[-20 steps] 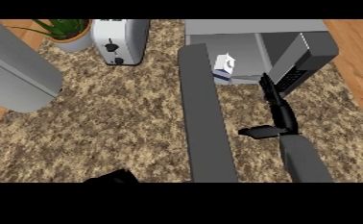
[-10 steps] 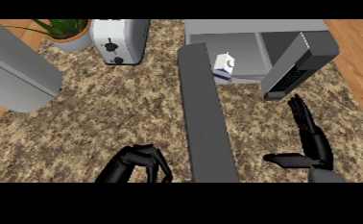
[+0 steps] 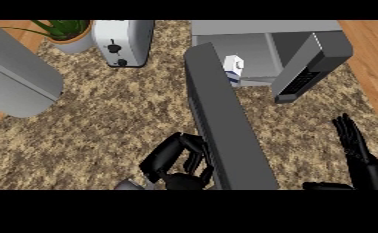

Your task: Pick up the milk, place it into the microwave and close the microwave

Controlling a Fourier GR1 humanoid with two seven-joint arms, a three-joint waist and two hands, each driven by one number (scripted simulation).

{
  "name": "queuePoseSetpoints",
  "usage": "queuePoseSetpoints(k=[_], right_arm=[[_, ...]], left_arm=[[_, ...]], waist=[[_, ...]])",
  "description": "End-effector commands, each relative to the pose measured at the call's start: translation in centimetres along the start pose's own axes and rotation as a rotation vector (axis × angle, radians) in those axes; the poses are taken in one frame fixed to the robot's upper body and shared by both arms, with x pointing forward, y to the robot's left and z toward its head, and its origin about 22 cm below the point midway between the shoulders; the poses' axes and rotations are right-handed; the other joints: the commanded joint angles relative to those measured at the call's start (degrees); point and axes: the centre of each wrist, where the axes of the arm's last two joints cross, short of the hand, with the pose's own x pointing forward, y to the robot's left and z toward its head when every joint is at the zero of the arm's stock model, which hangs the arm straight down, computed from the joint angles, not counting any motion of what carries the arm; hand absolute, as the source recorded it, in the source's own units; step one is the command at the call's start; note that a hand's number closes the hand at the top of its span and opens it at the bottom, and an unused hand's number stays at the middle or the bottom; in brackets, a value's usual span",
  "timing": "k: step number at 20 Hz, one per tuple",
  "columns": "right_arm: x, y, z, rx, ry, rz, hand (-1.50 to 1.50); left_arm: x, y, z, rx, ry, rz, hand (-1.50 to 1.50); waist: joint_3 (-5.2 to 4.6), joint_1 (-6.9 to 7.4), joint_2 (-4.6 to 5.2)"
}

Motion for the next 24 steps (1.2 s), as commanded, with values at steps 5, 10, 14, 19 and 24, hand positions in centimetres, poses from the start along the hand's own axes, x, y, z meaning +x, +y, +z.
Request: queuePoseSetpoints(k=[5,10,14,19,24], right_arm=[[3.8,-1.8,0.6,0.044,-0.092,-0.073,-1.50],[5.0,-2.8,-0.1,0.062,-0.147,-0.105,-1.50],[6.0,-2.5,-2.1,0.105,-0.224,-0.101,-1.50],[7.6,-2.6,-3.9,0.146,-0.253,-0.114,-1.50],[9.0,-3.0,-5.8,0.192,-0.274,-0.117,-1.50]], left_arm=[[-3.2,-3.7,-3.8,-0.146,0.024,-0.011,1.50],[-3.5,-6.2,-4.0,-0.104,0.031,-0.030,1.50],[-3.1,-6.7,-4.4,-0.005,0.049,-0.053,1.50],[-1.7,-6.4,-5.8,0.098,0.035,-0.062,1.50],[0.1,-4.5,-7.6,0.215,-0.052,0.006,1.50]], waist=[[-0.11,-1.74,0.40],[-0.16,-3.83,0.61],[-0.15,-4.59,0.79],[-0.24,-6.76,1.16],[-0.45,-8.46,2.12]])
